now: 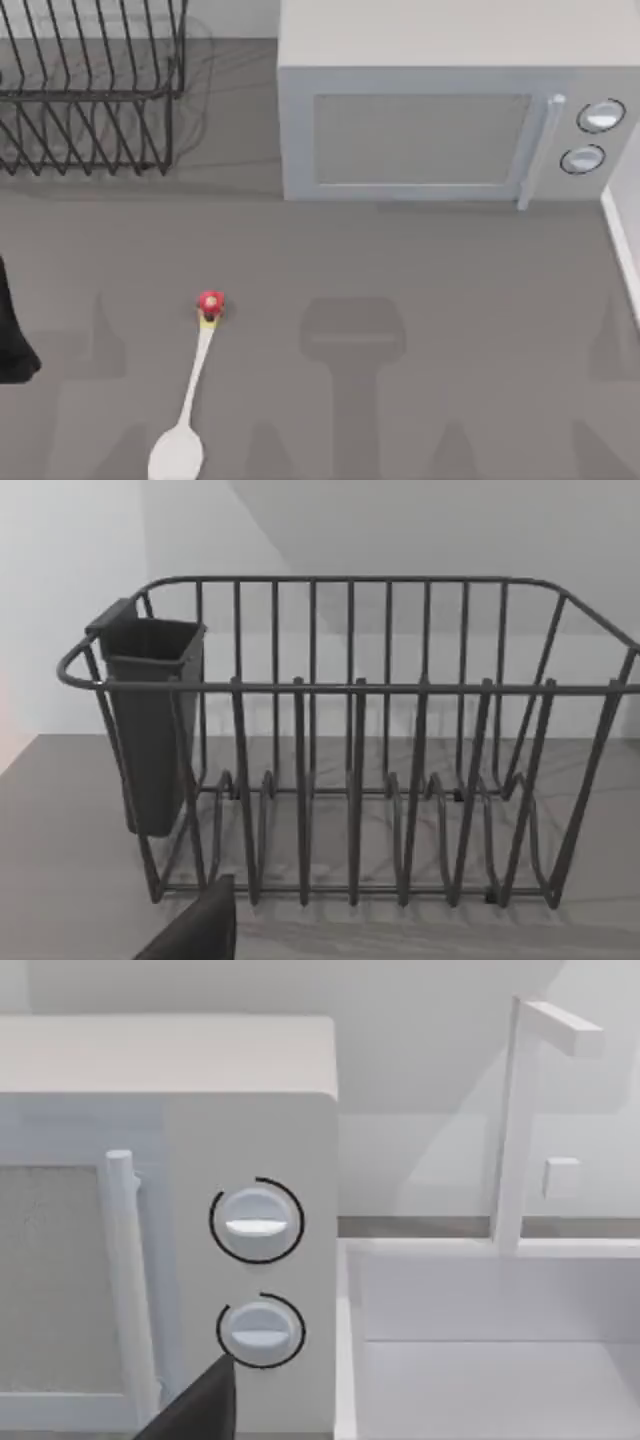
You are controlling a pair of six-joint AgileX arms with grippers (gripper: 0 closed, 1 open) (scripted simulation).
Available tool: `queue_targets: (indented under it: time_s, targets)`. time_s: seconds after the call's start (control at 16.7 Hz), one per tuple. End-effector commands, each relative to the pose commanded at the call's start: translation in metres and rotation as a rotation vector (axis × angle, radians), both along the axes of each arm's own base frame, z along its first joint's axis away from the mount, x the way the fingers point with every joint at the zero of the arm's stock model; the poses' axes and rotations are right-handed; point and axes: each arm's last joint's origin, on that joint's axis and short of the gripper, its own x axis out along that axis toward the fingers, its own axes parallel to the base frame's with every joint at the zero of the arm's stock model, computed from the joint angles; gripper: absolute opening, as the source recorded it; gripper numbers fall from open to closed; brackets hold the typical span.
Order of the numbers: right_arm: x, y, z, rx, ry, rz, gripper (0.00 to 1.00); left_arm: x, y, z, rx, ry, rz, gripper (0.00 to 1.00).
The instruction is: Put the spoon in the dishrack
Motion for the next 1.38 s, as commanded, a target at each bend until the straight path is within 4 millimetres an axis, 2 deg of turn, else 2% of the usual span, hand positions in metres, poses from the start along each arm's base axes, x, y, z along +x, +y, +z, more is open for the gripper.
queue_targets:
  time_s: [0.24,0.42,0.6,0.78,0.9,1.14,1.38]
  targets:
    - [0.000,0.000,0.000,0.000,0.000,0.000,1.00,0.000,-0.002,0.006,-0.011,0.027,-0.018,1.00]
    - [0.000,0.000,0.000,0.000,0.000,0.000,1.00,0.003,-0.007,0.028,-0.048,0.128,-0.067,1.00]
    - [0.000,0.000,0.000,0.000,0.000,0.000,1.00,0.016,-0.016,0.055,-0.086,0.323,-0.121,1.00]
    - [0.000,0.000,0.000,0.000,0.000,0.000,1.00,0.046,-0.033,0.072,-0.099,0.612,-0.163,1.00]
    - [0.000,0.000,0.000,0.000,0.000,0.000,1.00,0.072,-0.050,0.074,-0.086,0.833,-0.175,1.00]
    - [0.000,0.000,0.000,0.000,0.000,0.000,1.00,0.123,-0.092,0.058,-0.016,1.232,-0.160,1.00]
    - [0.000,0.000,0.000,0.000,0.000,0.000,1.00,0.155,-0.132,0.039,0.061,1.474,-0.123,1.00]
